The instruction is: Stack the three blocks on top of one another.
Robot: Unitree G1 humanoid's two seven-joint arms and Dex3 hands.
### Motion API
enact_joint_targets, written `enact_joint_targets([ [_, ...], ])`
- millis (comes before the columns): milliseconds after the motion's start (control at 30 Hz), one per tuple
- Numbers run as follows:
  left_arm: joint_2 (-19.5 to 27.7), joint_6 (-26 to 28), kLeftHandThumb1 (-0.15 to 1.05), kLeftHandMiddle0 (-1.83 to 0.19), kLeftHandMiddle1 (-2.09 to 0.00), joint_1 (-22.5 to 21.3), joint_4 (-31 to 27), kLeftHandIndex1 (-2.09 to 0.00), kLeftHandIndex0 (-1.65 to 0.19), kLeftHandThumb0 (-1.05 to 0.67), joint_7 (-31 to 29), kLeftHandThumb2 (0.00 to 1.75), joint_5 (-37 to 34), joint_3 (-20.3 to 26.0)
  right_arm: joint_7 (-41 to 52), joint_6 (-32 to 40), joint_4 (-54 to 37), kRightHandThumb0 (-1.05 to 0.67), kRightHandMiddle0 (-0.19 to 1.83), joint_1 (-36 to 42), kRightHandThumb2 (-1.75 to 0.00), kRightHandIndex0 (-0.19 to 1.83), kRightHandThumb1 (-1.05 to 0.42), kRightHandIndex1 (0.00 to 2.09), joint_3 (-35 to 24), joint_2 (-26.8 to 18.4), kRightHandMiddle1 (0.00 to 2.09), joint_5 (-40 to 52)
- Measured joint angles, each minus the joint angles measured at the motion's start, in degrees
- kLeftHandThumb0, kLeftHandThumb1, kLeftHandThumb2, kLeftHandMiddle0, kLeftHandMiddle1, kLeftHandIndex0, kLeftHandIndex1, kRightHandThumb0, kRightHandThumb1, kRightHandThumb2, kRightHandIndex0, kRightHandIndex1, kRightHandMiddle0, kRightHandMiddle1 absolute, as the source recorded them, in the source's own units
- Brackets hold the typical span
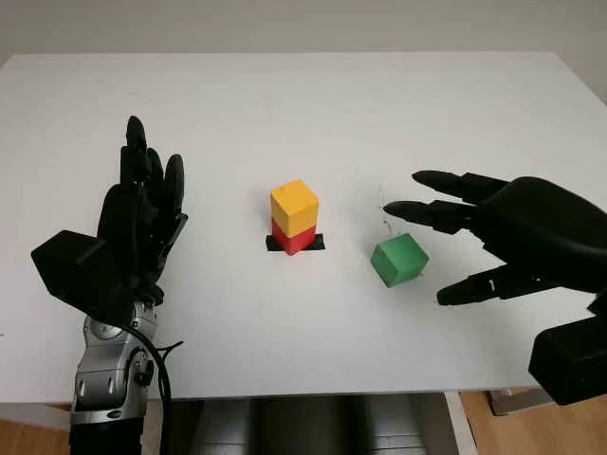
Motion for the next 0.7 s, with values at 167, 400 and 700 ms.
enact_joint_targets([
  [167,0.4,-0.22,1.05,0.19,-0.02,0.01,0.07,-0.06,0.16,-0.7,-0.29,0.45,-0.03,0.09,-2.99,-0.52,2.96,-0.7,0.25,-1.31,-0.05,0.14,-0.93,0.03,2.18,0.84,0.03,-1.28],
  [400,0.86,-0.49,1.05,0.19,0.0,0.01,0.31,-0.05,0.18,-0.69,-0.96,0.47,-0.07,0.25,-6.33,-2.05,5.56,-0.65,0.31,-2.14,-0.05,0.16,-0.94,0.05,3.12,1.02,0.06,-2.56],
  [700,0.92,-1.24,1.05,0.19,-0.01,0.01,0.92,-0.06,0.17,-0.68,-1.16,0.47,-0.08,0.46,-6.95,-1.66,7.9,-0.55,0.39,-2.75,-0.05,0.18,-0.92,0.06,3.75,1.0,0.09,-3.95],
])
